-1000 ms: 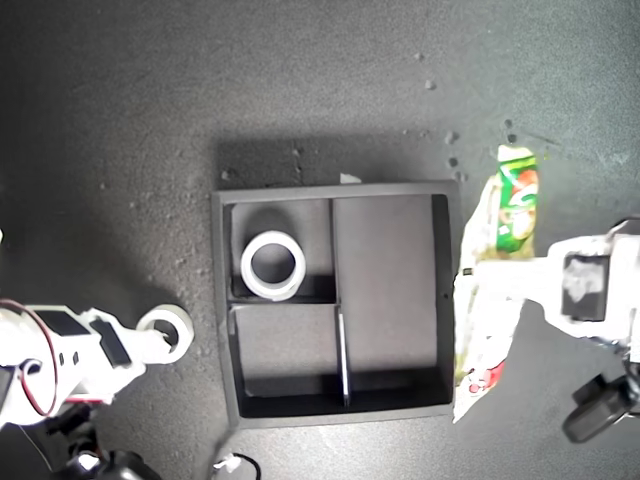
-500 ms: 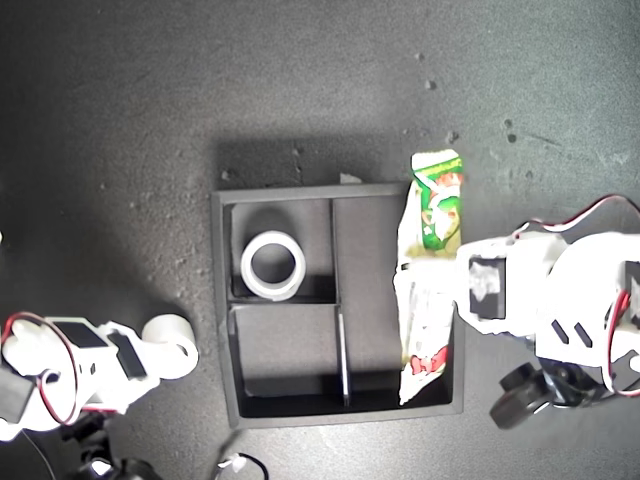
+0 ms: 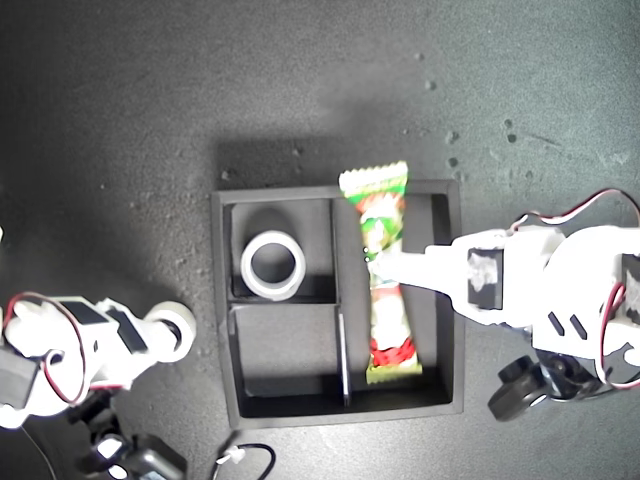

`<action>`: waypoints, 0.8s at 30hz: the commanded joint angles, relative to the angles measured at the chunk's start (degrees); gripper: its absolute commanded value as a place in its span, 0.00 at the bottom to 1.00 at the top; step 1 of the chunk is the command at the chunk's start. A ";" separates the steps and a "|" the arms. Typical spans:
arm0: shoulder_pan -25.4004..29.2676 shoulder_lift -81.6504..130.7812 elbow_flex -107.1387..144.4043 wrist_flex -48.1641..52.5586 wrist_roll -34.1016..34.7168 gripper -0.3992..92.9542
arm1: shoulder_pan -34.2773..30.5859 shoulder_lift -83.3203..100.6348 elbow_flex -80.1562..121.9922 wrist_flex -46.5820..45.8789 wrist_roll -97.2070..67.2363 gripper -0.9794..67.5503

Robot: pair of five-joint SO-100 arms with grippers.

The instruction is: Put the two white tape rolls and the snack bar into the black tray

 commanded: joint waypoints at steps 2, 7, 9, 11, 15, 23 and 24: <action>-0.53 1.49 1.14 0.35 -0.62 0.04 | -1.49 0.53 -3.08 1.41 0.44 0.28; -0.79 2.29 3.25 -1.32 -2.02 0.02 | -2.64 1.14 -5.27 3.08 0.53 0.25; -0.88 4.04 3.16 -1.05 -1.76 0.02 | -2.90 1.14 -6.68 4.13 0.88 0.24; -1.32 5.63 2.55 0.62 -1.32 0.02 | -2.99 1.14 -8.00 5.36 2.02 0.22; -2.11 8.44 -1.23 7.29 0.18 0.02 | -2.02 1.14 -9.58 8.88 7.29 0.15; -6.50 7.38 -18.90 21.09 7.47 0.02 | 2.72 2.29 -8.00 16.00 26.81 0.11; -7.03 6.42 -21.88 22.59 8.61 0.02 | 3.34 3.16 -6.86 16.26 29.97 0.11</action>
